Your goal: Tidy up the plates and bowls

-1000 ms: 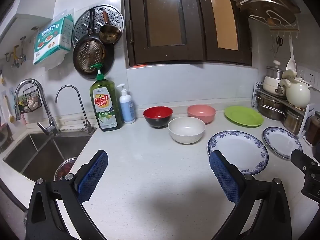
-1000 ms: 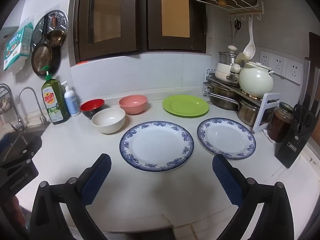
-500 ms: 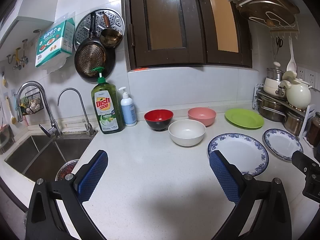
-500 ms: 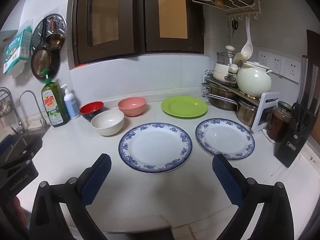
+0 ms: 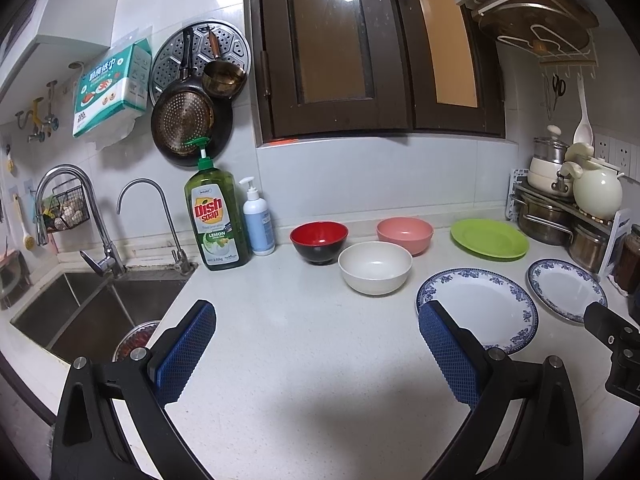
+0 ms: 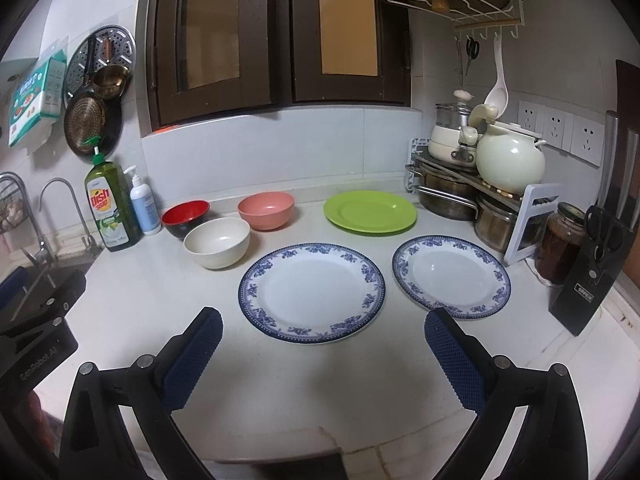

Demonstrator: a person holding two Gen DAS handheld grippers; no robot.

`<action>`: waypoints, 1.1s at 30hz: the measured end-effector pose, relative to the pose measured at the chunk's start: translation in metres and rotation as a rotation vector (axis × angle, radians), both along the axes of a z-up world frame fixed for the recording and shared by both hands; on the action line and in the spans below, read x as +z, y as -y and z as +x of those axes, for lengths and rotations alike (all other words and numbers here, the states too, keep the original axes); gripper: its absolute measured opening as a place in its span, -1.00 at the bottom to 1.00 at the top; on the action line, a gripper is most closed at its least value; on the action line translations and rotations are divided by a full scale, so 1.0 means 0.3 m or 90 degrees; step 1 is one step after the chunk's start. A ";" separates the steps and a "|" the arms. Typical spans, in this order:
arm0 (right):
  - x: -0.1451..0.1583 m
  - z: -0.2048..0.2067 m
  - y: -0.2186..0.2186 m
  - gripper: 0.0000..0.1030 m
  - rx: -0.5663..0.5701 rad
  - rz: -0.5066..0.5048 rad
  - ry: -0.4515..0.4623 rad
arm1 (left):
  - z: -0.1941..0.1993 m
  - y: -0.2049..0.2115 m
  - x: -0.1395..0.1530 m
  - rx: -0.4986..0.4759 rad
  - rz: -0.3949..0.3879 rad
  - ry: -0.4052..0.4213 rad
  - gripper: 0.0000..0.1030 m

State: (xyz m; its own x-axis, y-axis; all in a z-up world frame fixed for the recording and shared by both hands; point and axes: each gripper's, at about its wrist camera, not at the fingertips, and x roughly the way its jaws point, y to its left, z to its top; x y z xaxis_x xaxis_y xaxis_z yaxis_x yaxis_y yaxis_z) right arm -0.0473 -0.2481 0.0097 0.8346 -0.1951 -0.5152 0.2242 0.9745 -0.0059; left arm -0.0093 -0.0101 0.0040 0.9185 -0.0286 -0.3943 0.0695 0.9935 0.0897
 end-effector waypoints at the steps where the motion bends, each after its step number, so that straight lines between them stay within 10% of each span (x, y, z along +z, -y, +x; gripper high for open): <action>1: 0.000 0.000 -0.001 0.99 0.000 0.000 0.000 | -0.001 0.000 -0.001 -0.001 0.000 0.000 1.00; 33: 0.000 -0.004 0.001 0.99 0.002 0.000 -0.002 | 0.003 0.000 0.003 -0.004 0.001 -0.005 1.00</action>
